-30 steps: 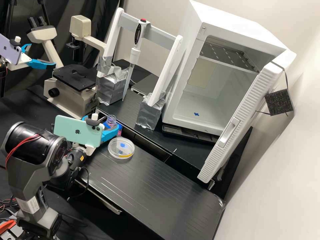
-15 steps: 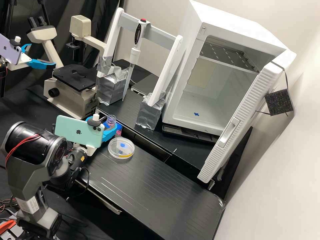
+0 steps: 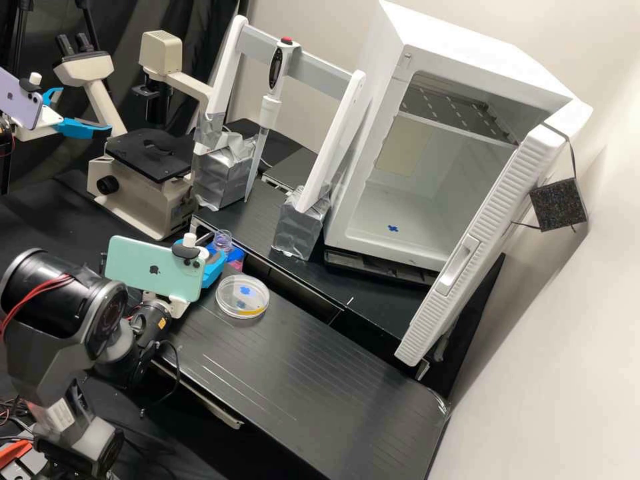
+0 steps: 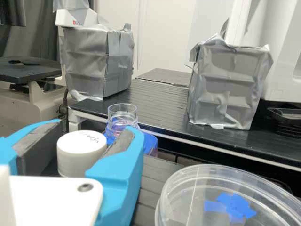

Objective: Close the bottle

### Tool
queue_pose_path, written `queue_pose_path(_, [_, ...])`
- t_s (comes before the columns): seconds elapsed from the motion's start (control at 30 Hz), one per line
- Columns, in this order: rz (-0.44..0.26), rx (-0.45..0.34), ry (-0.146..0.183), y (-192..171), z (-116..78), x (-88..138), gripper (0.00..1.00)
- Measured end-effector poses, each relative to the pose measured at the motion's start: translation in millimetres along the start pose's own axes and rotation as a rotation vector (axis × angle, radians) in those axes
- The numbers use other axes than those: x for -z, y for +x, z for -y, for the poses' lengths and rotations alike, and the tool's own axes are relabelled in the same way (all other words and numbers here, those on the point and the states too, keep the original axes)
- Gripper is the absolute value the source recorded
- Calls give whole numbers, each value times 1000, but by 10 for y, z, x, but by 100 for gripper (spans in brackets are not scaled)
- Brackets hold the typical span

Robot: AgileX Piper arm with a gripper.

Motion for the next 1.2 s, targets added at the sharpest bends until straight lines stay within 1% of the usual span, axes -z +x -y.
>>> queue_pose_path(0.67, [-7, -8, 1, -9, -13, 12, 0])
queue_pose_path(0.77, [-9, -10, 8, -26, -16, 16, 0])
queue_pose_path(0.8, [-13, -15, 14, -32, -27, 26, 0])
queue_pose_path(0.93, [-24, -36, 11, -22, -77, 38, 0])
queue_pose_path(1.07, [-37, -82, 8, 42, -180, 63, 0])
queue_pose_path(1.1, [-46, -92, 12, 66, -210, 84, 0])
queue_pose_path(1.2, [-73, -120, 7, 147, -297, 153, 0])
